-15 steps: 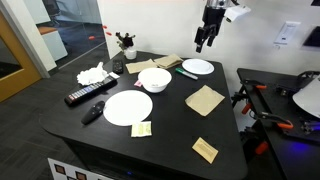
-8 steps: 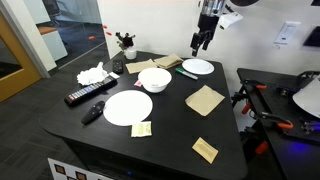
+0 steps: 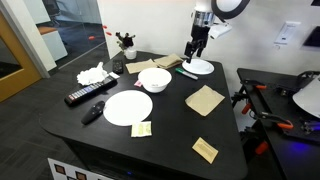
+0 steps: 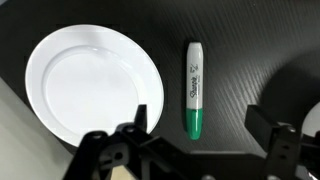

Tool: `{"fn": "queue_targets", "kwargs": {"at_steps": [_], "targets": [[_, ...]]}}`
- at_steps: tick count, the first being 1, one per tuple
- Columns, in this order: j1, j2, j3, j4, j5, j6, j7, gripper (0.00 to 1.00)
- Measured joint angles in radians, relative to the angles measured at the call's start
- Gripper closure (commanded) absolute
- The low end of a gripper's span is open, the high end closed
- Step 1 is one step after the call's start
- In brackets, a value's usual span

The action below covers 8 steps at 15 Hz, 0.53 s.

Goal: Place the marker in the bowl

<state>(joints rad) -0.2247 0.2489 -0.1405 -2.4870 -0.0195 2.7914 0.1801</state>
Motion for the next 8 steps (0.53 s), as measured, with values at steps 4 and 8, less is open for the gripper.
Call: {"fn": "queue_targets", "kwargs": {"at_steps": [4, 8], "targets": [[0.000, 0.072, 0.000, 0.048, 0.011, 0.000, -0.003, 0.00], [0.000, 0.127, 0.000, 0.081, 0.012, 0.000, -0.004, 0.00]]}}
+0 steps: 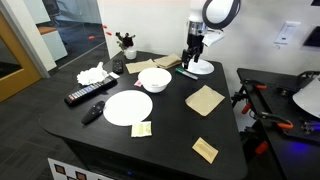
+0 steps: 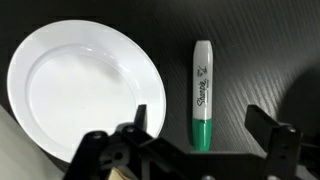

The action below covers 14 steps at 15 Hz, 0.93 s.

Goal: Place the marker in the bowl

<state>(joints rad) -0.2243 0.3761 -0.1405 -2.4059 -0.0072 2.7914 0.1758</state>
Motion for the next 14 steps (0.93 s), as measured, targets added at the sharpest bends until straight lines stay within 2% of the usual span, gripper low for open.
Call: {"fn": "queue_targets", "kwargs": {"at_steps": [11, 13, 14], "targets": [[0.004, 0.100, 0.001, 0.073, 0.012, 0.012, -0.001, 0.00], [0.008, 0.114, 0.002, 0.087, 0.021, 0.012, -0.001, 0.26], [0.010, 0.121, 0.002, 0.093, 0.026, 0.012, -0.001, 0.32]]}}
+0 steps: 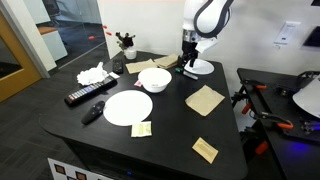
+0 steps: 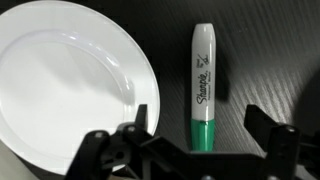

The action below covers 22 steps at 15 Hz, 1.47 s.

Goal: Place the marker in the bowl

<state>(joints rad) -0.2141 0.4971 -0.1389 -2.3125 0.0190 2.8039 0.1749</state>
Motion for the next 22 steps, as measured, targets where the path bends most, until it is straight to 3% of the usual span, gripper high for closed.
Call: {"fn": "queue_targets", "kwargs": {"at_steps": [8, 17, 22], "targets": [[0.008, 0.039, 0.001, 0.042, 0.008, 0.000, 0.000, 0.95], [0.019, 0.035, -0.002, 0.050, 0.008, 0.000, 0.001, 0.94], [0.080, -0.057, -0.055, 0.029, 0.003, -0.030, 0.010, 0.94]]}}
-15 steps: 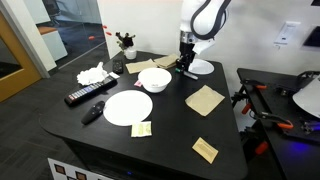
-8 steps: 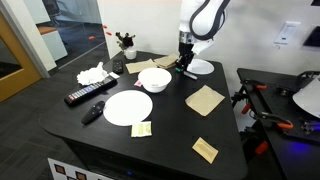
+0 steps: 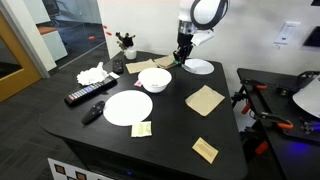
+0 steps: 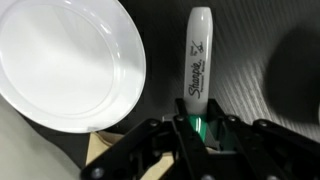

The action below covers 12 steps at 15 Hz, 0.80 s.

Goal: Place the marker in the bowl

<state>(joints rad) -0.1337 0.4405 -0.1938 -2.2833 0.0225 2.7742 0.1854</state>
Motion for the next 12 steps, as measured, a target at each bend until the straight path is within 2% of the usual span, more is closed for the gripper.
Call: {"fn": "queue_targets", "kwargs": {"at_steps": [5, 12], "targets": [[0.068, -0.134, -0.052, -0.009, -0.052, -0.102, 0.072, 0.94], [0.129, -0.231, -0.046, 0.003, -0.126, -0.169, 0.269, 0.94]]}}
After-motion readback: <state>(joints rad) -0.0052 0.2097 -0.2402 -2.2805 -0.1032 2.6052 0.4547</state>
